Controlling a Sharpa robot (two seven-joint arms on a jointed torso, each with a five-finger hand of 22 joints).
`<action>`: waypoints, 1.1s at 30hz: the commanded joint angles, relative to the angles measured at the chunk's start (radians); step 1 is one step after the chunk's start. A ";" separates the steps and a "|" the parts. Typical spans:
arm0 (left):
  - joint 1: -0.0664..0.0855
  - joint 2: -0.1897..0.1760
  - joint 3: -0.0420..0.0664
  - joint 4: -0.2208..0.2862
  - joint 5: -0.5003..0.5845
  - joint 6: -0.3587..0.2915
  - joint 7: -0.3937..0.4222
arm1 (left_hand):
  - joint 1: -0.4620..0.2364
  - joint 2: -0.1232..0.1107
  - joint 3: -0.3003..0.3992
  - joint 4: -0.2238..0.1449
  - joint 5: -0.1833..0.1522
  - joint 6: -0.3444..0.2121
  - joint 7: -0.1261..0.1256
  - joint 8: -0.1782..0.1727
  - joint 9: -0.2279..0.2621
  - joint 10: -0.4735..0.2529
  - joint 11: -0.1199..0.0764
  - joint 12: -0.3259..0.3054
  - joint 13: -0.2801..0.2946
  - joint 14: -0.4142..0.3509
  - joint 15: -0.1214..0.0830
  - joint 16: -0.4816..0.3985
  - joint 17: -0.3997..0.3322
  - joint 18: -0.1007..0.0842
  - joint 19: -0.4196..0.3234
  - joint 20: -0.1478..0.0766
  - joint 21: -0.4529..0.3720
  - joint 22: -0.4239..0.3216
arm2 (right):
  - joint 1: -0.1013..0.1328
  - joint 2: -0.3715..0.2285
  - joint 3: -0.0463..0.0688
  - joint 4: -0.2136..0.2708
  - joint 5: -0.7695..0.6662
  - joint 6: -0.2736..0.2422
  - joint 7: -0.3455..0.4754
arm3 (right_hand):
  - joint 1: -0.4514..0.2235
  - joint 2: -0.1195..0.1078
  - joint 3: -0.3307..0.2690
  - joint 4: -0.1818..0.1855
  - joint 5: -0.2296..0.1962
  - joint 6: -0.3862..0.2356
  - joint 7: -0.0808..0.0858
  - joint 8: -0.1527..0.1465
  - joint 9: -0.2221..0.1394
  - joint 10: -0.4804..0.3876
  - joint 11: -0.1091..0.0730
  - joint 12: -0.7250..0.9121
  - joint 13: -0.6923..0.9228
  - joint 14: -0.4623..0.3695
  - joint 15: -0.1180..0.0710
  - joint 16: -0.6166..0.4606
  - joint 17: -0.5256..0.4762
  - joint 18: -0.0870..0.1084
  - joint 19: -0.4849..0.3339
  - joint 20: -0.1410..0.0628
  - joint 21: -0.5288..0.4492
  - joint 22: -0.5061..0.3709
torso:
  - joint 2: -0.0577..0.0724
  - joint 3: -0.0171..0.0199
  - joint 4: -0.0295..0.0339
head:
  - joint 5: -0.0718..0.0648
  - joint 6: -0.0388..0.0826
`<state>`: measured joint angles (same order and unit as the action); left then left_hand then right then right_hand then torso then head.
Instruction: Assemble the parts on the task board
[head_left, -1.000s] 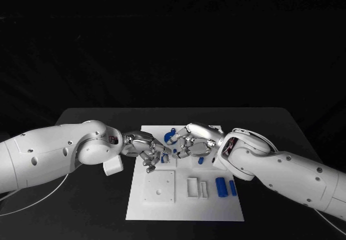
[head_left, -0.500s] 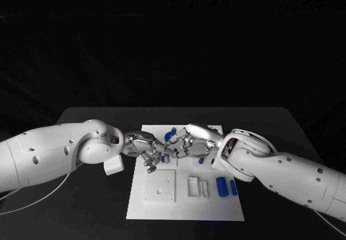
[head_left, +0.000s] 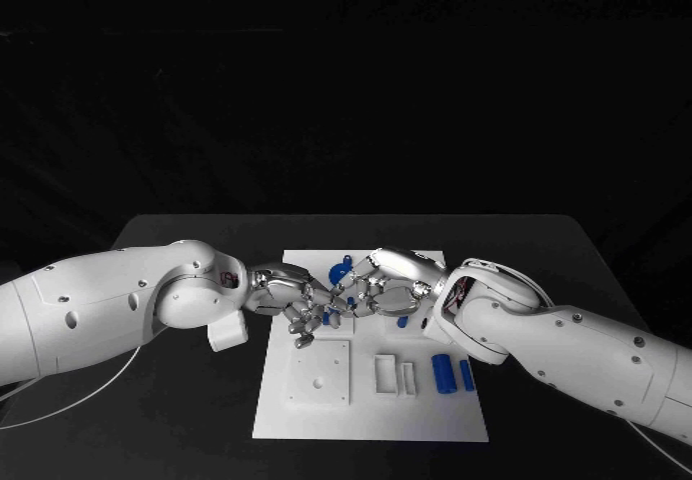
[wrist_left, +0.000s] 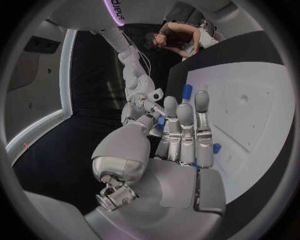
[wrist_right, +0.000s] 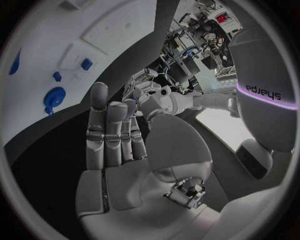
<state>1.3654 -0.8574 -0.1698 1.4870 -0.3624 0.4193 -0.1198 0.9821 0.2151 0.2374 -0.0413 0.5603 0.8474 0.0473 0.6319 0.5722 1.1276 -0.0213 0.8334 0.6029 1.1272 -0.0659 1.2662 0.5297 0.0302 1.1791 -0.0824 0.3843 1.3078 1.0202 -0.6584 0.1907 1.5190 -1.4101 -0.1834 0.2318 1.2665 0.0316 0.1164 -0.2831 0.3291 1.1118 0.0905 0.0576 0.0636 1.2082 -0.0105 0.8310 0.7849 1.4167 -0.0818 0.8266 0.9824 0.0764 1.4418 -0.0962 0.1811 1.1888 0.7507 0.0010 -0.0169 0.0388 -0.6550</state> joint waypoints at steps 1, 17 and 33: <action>0.001 0.004 0.002 0.007 0.034 0.027 0.033 | 0.002 0.013 0.135 -0.140 0.000 0.004 -0.001 -0.003 0.001 -0.009 -0.001 0.005 -0.001 -0.007 0.001 0.006 -0.001 0.011 -0.007 -0.002 0.005 0.021 | -0.002 0.003 -0.001 0.004 0.005 -0.006 0.014 | 0.008 0.005 0.009 0.000 -0.007 0.016 0.000 0.005 0.002 -0.001 -0.010 0.004 0.002 0.005 0.000 0.007 0.003 0.003 0.006 -0.003 -0.006 0.004 | 0.000 0.0002 -0.0001 | 0.000 0.000; 0.001 0.007 0.002 0.005 0.085 0.046 0.036 | 0.003 0.014 0.134 -0.137 -0.004 0.001 0.000 -0.004 0.003 -0.013 0.001 0.004 -0.002 -0.012 0.003 0.005 -0.003 0.011 -0.009 0.000 0.001 0.021 | -0.005 0.005 -0.001 0.005 0.010 -0.043 0.022 | 0.008 0.018 -0.017 0.004 -0.022 0.083 -0.021 0.005 0.005 0.003 -0.020 0.001 0.006 0.007 -0.006 0.011 0.013 -0.004 0.012 -0.010 -0.017 0.016 | 0.000 0.0005 0.0001 | -0.005 0.000; 0.001 0.010 0.002 0.006 0.126 0.064 0.033 | 0.001 -0.025 0.117 -0.151 0.013 -0.006 0.004 -0.025 -0.008 -0.018 0.002 -0.001 -0.006 -0.017 0.005 0.004 -0.008 0.012 -0.011 0.002 -0.004 0.020 | -0.005 0.011 -0.001 0.003 -0.031 -0.086 0.022 | 0.006 0.040 -0.035 0.004 0.001 0.098 -0.026 0.005 0.006 0.008 -0.023 -0.006 0.007 0.012 -0.009 0.014 0.023 -0.006 0.022 -0.014 -0.029 0.023 | 0.000 -0.0001 0.0001 | -0.004 -0.001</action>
<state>1.3648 -0.8581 -0.1714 1.4778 -0.2836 0.4398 -0.1239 0.9904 0.2146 0.2257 -0.0532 0.5659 0.8410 0.0537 0.6120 0.5729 1.1184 -0.0158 0.8334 0.5980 1.1165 -0.0624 1.2662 0.5235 0.0303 1.1755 -0.0787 0.3843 1.3077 1.0174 -0.6557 0.1913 1.5175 -1.4225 -0.2549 0.2448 1.2724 0.0603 0.0783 -0.2789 0.3273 1.2067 0.0656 0.0584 0.0672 1.2186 -0.0289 0.8309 0.7913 1.4238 -0.0888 0.8383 1.0041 0.0764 1.4563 -0.1106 0.1577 1.2099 0.7506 0.0012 -0.0160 0.0345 -0.6553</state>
